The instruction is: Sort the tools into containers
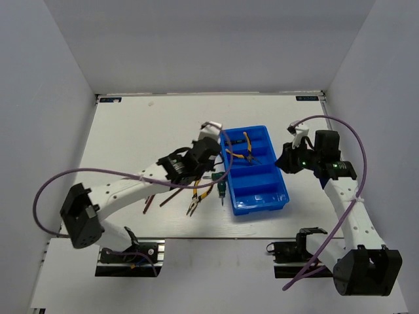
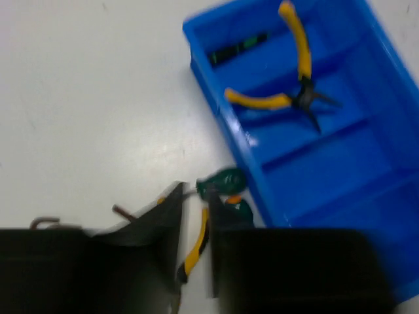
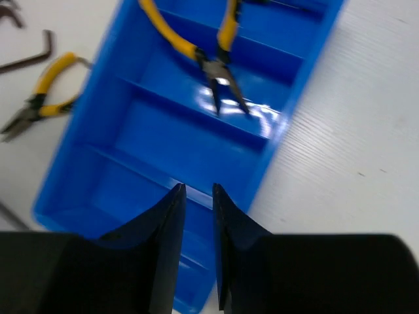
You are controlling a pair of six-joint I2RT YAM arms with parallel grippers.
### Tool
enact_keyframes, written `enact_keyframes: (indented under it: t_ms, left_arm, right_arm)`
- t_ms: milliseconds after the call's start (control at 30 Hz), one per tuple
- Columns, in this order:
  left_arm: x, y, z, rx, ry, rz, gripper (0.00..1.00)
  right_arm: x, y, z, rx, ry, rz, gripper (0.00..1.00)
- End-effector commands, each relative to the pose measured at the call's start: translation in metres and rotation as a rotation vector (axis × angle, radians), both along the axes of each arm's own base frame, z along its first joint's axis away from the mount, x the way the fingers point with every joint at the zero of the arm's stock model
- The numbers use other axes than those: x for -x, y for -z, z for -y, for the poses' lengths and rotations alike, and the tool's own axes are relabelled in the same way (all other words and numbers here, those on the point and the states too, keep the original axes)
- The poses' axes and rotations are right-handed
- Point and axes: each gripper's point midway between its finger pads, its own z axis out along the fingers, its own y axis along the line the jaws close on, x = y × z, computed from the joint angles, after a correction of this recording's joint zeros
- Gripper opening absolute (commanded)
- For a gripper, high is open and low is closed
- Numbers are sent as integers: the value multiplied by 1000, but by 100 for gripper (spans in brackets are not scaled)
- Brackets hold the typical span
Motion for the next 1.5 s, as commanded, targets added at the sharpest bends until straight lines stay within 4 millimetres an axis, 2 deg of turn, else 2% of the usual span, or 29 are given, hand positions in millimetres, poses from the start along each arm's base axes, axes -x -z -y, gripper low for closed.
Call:
enact_keyframes:
  t_ms: [0,33,67,100,167,233,267,300,367,467,500,533,567,600,633,667,700,733,767,833,867,967,1000,1033,1067,1133,1200,1300,1467]
  left_arm:
    - [49,32,-40,-91,127,-184,13]
    - [51,36,-50,-100,128,-200,7]
    - [55,39,-56,-109,127,-218,4]
    - [63,50,-64,-137,125,-265,9]
    - [67,64,-76,-145,94,-326,36]
    - [72,82,-77,-159,100,-397,43]
    - [74,87,-79,-152,94,-418,47]
    - [73,88,-72,-131,112,-421,50]
    - [72,90,-69,-97,125,-439,53]
    - [67,72,-68,-46,123,-389,53]
    - [61,53,-77,-19,89,-325,53]
    - [58,40,-84,3,59,-279,53]
    - [54,27,-96,25,1,-239,53]
    - [50,-2,-119,47,-78,-129,57]
    - [48,-19,-132,77,-135,-68,69]
    - [48,-31,-147,90,-182,-15,72]
    - [47,-38,-169,73,-269,49,76]
    - [47,-45,-185,80,-320,89,81]
    - [53,-58,-200,104,-352,139,84]
    - [58,-56,-225,50,-429,180,85]
    - [62,-60,-237,53,-461,204,85]
    - [70,-46,-247,51,-472,203,85]
    - [73,-35,-250,37,-471,196,85]
    - [78,-36,-255,61,-473,209,85]
    - [77,-39,-255,88,-472,230,87]
    - [78,-44,-257,111,-469,254,87]
    - [80,-48,-259,124,-466,269,87]
    - [80,-43,-254,122,-442,253,87]
    - [79,-42,-250,118,-421,247,87]
  right_arm:
    - [20,-28,-38,-91,-238,7,32]
    - [18,-40,-46,-106,-280,14,39]
    - [24,-39,-52,-122,-303,-21,43]
    - [23,-40,-57,-135,-307,-49,43]
    - [23,-43,-66,-138,-329,-61,38]
    - [25,-37,-79,-136,-367,-112,36]
    - [25,-48,-82,-131,-379,-106,36]
    - [27,-40,-91,-108,-433,-127,36]
    - [39,-49,-106,-102,-568,-105,46]
    - [63,-58,-129,-123,-880,41,50]
    - [69,-60,-136,-127,-975,112,54]
    - [67,-58,-142,-100,-1049,183,56]
    - [75,-64,-158,-67,-1148,245,60]
    - [83,-68,-160,-4,-1270,328,60]
    - [80,-51,-167,16,-1322,276,61]
    - [91,-56,-180,58,-1413,296,63]
    - [93,-41,-183,77,-1469,248,63]
    - [90,-27,-191,110,-1549,283,63]
    - [94,-17,-196,167,-1611,292,63]
    - [90,13,-207,281,-1740,365,63]
    - [90,35,-209,300,-1762,324,61]
    - [84,66,-213,367,-1873,336,51]
    - [80,68,-215,387,-1874,339,49]
    - [73,69,-221,395,-1868,366,45]
    - [71,79,-224,395,-1870,345,43]
    - [61,77,-237,417,-1859,372,40]
    - [57,86,-243,436,-1845,346,40]
    - [50,104,-252,492,-1837,321,40]
    - [49,118,-267,520,-1822,301,40]
